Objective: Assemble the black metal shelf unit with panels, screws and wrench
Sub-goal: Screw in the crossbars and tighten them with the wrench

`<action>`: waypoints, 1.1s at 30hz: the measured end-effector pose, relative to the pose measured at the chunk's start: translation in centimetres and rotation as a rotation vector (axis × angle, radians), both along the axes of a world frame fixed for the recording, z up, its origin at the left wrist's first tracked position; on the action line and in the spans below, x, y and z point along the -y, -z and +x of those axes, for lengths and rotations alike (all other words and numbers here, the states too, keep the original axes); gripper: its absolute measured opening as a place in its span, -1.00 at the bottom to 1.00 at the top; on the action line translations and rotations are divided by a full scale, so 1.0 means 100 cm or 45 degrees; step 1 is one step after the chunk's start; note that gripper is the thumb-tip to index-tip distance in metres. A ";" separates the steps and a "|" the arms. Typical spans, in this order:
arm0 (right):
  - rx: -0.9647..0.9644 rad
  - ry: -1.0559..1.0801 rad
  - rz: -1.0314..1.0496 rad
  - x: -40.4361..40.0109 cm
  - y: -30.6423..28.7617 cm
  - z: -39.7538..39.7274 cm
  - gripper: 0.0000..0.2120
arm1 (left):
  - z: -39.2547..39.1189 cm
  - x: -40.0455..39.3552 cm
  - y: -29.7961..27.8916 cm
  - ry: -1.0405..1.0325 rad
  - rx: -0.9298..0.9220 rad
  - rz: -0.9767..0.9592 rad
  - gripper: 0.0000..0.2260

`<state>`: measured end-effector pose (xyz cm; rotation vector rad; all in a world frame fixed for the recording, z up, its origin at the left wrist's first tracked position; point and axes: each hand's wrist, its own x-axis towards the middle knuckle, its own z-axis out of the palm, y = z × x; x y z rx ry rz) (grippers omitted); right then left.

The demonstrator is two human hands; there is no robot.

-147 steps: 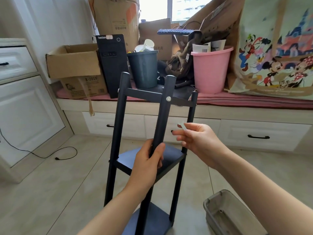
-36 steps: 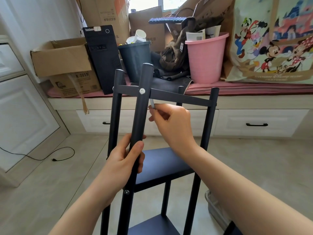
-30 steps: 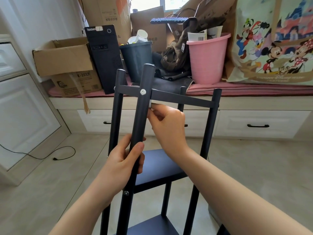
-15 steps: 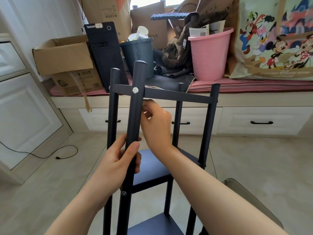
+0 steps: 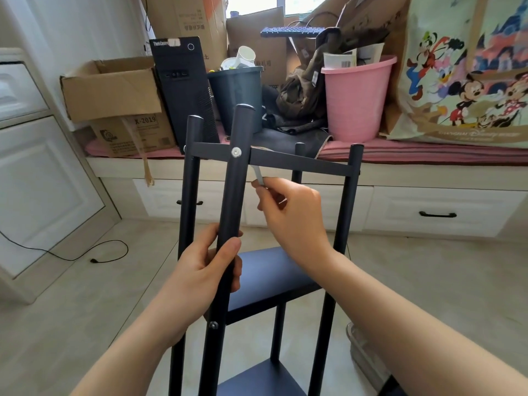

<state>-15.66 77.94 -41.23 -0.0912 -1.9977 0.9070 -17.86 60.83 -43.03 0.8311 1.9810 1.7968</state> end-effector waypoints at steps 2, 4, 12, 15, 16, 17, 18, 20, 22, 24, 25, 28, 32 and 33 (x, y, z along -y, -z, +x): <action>0.018 0.005 0.011 -0.004 -0.002 0.004 -0.86 | 0.001 -0.002 0.000 0.003 -0.010 0.008 -0.80; 0.019 0.008 0.019 -0.005 -0.004 0.007 -0.87 | 0.003 -0.003 0.000 0.006 -0.022 0.008 -0.79; 0.000 -0.016 -0.002 -0.004 -0.006 0.009 -0.87 | 0.003 -0.008 0.000 0.028 -0.024 0.000 -0.90; -0.004 -0.011 -0.008 -0.004 -0.006 0.008 -0.87 | 0.003 -0.009 0.000 0.030 -0.042 -0.020 -0.88; -0.006 -0.006 0.000 -0.005 -0.005 0.006 -0.87 | 0.004 -0.009 -0.001 0.033 -0.039 -0.020 -0.90; -0.007 0.002 0.010 -0.005 -0.004 0.005 -0.87 | 0.004 -0.009 -0.002 0.039 -0.037 -0.021 -0.91; -0.010 0.012 0.018 -0.006 -0.003 0.003 -0.87 | 0.004 -0.009 -0.002 0.045 -0.033 -0.022 -0.89; -0.025 0.030 0.024 -0.007 -0.001 -0.001 -0.86 | 0.005 -0.009 -0.002 0.051 -0.029 -0.024 -0.86; -0.065 0.061 0.037 -0.008 0.002 -0.004 -0.88 | 0.005 -0.009 -0.002 0.049 -0.030 -0.032 -0.85; -0.129 0.091 0.040 -0.006 0.005 -0.009 -0.90 | 0.005 -0.009 -0.001 0.037 -0.034 -0.038 -0.90; -0.160 0.097 0.028 -0.004 0.006 -0.011 -0.90 | 0.004 -0.009 0.000 0.030 -0.040 -0.046 -0.89; -0.243 0.107 -0.013 0.001 0.008 -0.020 -0.90 | 0.004 -0.007 0.000 0.022 -0.054 -0.067 -0.83; -0.319 0.050 -0.130 0.011 0.007 -0.031 -0.89 | 0.003 -0.005 -0.003 0.016 -0.054 -0.070 -0.86; -0.321 0.039 -0.168 0.013 0.006 -0.034 -0.89 | 0.003 -0.005 -0.003 0.019 -0.047 -0.064 -0.89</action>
